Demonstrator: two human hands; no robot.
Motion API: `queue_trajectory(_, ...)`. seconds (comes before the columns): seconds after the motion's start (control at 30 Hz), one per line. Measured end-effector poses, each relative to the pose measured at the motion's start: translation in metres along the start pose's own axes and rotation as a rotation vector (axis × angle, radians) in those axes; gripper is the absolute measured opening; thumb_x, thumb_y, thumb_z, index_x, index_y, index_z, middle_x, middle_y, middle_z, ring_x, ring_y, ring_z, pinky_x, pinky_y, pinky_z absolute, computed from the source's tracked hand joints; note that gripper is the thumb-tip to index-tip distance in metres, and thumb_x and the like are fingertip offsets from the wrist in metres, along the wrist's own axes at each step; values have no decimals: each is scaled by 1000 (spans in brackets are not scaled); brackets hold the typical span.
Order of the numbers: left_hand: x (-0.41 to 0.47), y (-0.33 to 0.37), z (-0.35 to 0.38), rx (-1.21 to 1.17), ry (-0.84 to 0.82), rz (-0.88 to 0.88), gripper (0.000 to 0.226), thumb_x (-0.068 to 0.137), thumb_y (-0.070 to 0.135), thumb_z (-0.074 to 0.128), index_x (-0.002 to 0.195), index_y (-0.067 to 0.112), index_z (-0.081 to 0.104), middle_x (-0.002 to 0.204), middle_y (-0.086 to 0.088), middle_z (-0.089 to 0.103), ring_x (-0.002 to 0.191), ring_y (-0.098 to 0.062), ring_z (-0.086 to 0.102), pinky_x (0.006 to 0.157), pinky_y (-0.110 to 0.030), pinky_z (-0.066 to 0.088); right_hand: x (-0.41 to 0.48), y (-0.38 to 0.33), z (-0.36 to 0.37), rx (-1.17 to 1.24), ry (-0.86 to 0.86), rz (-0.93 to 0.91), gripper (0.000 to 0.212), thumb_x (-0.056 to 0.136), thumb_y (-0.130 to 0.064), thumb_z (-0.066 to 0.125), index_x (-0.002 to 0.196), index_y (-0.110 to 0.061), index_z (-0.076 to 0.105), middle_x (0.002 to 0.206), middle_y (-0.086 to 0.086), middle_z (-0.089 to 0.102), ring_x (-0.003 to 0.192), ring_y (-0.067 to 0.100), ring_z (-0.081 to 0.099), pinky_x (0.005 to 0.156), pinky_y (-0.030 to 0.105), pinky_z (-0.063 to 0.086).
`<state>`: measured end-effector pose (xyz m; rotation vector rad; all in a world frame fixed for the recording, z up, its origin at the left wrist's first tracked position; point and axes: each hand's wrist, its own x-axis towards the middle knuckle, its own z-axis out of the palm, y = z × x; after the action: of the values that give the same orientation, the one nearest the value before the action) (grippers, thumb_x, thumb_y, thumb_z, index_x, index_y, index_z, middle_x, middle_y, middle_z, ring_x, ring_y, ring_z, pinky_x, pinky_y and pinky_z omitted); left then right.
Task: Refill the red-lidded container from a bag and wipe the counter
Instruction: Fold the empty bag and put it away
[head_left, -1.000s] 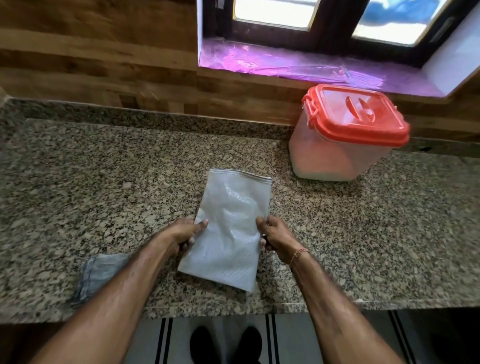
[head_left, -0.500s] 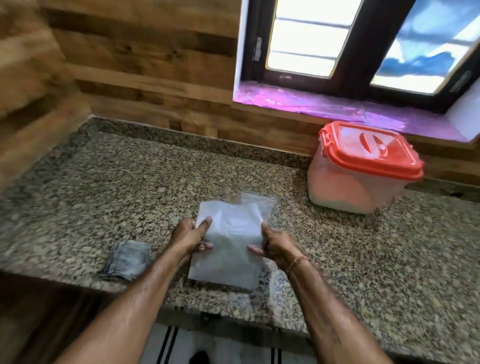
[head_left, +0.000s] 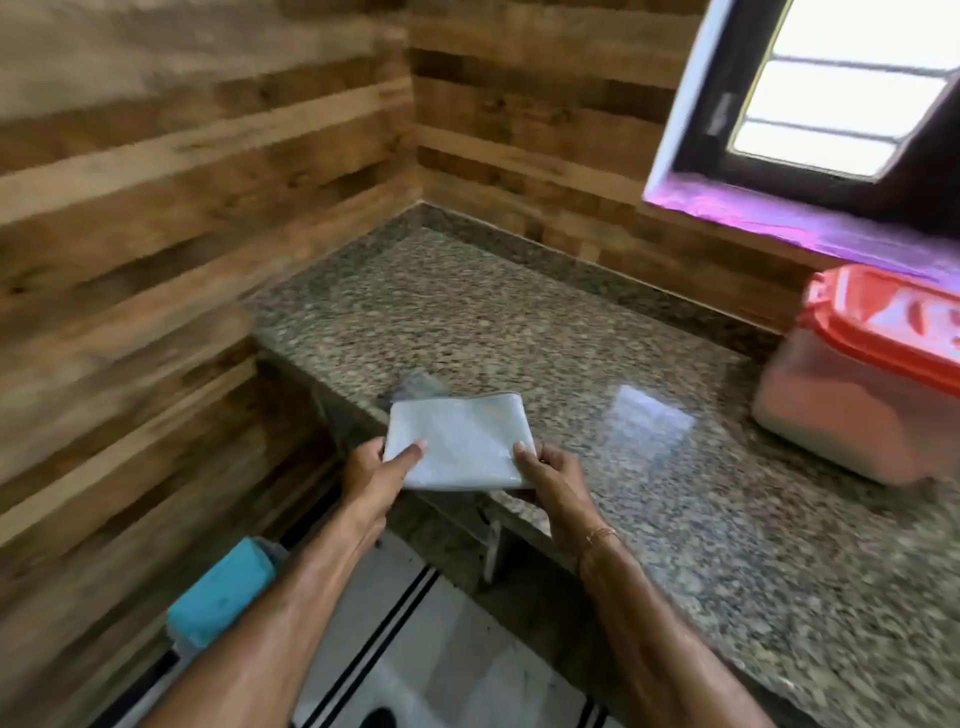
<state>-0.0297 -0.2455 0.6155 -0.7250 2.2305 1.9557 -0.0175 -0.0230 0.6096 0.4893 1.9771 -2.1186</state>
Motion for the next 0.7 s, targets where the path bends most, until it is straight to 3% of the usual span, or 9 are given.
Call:
queue_trajectory(0.07, -11, -15, -35, -66, 79, -44, 44, 85, 17, 82, 122, 2, 65, 104, -5, 71, 78, -12, 67, 57, -16, 50, -8, 5, 31, -98, -57, -30, 54, 78, -50, 78, 93, 1, 65, 90, 22, 69, 80, 32, 66, 73, 54, 59)
queue_trajectory(0.13, -18, -34, -78, -178, 158, -96, 71, 81, 16, 85, 141, 4, 48, 120, -6, 57, 100, -21, 63, 80, -26, 52, -19, 10, 70, -157, -149, -69, 46, 79, -50, 77, 89, -7, 65, 86, 19, 67, 77, 33, 63, 69, 47, 53)
queue_trajectory(0.17, -18, -44, -97, -250, 177, -134, 84, 78, 22, 88, 147, 4, 42, 127, -7, 54, 113, -26, 60, 93, -33, 51, -23, 13, 87, -171, -195, -88, 47, 80, -51, 76, 90, -6, 64, 89, 21, 68, 78, 35, 63, 70, 47, 52)
queue_trajectory(0.23, -16, -69, -144, -381, 188, -266, 93, 68, 44, 91, 142, 2, 51, 135, -12, 60, 122, -32, 60, 106, -44, 48, -32, 22, 126, -220, -330, -126, 59, 84, -54, 75, 98, 1, 61, 97, 29, 65, 82, 34, 63, 73, 49, 52)
queue_trajectory(0.3, -19, -97, -193, -455, 179, -387, 83, 66, 54, 88, 128, 3, 65, 127, -18, 69, 112, -31, 68, 103, -44, 54, -43, 36, 165, -263, -420, -135, 60, 86, -50, 75, 102, 5, 58, 96, 29, 62, 83, 30, 61, 74, 46, 52)
queue_trajectory(0.37, -30, -120, -235, -521, 241, -419, 59, 79, 37, 85, 121, 0, 69, 110, -17, 74, 83, -21, 75, 75, -33, 64, -54, 57, 204, -303, -471, -116, 54, 88, -43, 77, 101, 5, 57, 99, 31, 63, 82, 28, 62, 75, 50, 56)
queue_trajectory(0.43, -41, -140, -269, -552, 286, -411, 41, 86, 15, 80, 121, -3, 68, 93, -13, 74, 56, -12, 72, 49, -24, 60, -62, 76, 241, -303, -484, -49, 56, 82, -46, 81, 103, 0, 59, 104, 30, 66, 84, 31, 65, 79, 60, 57)
queue_trajectory(0.57, -60, -167, -319, -570, 311, -348, 34, 91, 5, 74, 123, 0, 68, 113, -18, 73, 70, -16, 73, 59, -25, 62, -68, 101, 305, -283, -430, 211, 53, 86, -47, 77, 121, -12, 60, 116, 14, 67, 96, 24, 66, 72, 35, 58)
queue_trajectory(0.7, -65, -191, -356, -552, 358, -333, 34, 90, 9, 76, 123, 5, 70, 116, -13, 74, 87, -20, 74, 77, -31, 62, -71, 116, 358, -339, -466, 318, 49, 89, -42, 75, 116, -3, 61, 115, 11, 65, 99, 23, 66, 68, 33, 58)
